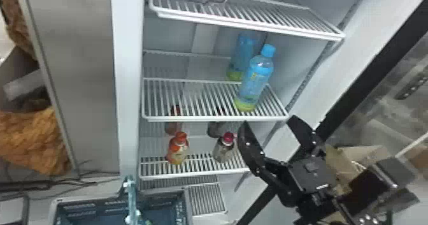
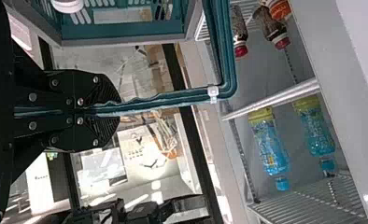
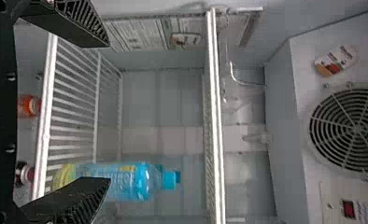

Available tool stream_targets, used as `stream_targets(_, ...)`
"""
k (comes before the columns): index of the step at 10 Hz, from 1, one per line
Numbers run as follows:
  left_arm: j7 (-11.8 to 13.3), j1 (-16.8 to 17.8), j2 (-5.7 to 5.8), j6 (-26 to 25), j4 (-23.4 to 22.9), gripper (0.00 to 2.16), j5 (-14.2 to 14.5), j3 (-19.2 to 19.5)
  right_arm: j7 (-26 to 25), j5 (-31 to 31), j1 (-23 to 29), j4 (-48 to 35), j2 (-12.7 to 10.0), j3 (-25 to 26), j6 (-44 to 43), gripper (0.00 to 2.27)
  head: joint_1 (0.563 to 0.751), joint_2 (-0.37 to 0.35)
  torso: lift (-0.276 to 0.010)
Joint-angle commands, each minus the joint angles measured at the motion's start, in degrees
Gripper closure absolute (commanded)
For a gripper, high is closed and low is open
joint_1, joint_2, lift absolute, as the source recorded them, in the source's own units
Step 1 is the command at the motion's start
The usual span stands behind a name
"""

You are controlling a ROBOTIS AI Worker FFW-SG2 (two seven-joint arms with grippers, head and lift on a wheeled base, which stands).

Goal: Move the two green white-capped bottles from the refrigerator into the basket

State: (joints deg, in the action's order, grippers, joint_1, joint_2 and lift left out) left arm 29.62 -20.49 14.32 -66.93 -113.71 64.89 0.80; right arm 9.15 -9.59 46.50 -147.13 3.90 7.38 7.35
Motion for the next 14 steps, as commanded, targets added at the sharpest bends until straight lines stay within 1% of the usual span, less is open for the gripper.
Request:
stream_targets(1,0.0,-0.04,0.0,0.0,0.01,1.19,-0.11,0.0,-0.71,1.36,1.02,1.24,-1.0,1.42,-2.15,0.01,0.695,-0.35,-0.004)
stream_targets(4,0.0,-0.04,0.0,0.14,0.01,1.19,-0.22,0.0,-0.71,2.16,1.16,9.39,-1.52,2.44,-8.62,0.01,0.695,-0.35,-0.004)
stream_targets(5,0.0,-0.32,0.0,0.28,0.01,1.19,-0.22,0.12,-0.71,2.05,1.31,10.8,-1.7,2.56,-10.17,0.01,0.695,-0.35,-0.004)
stream_targets(14,0.0,-0.32,0.0,0.42,-0.27,1.19,-0.11,-0.22,-0.88,1.71,1.31,10.52,-2.14,2.44,-12.42,0.01,0.695,-0.35,-0.004)
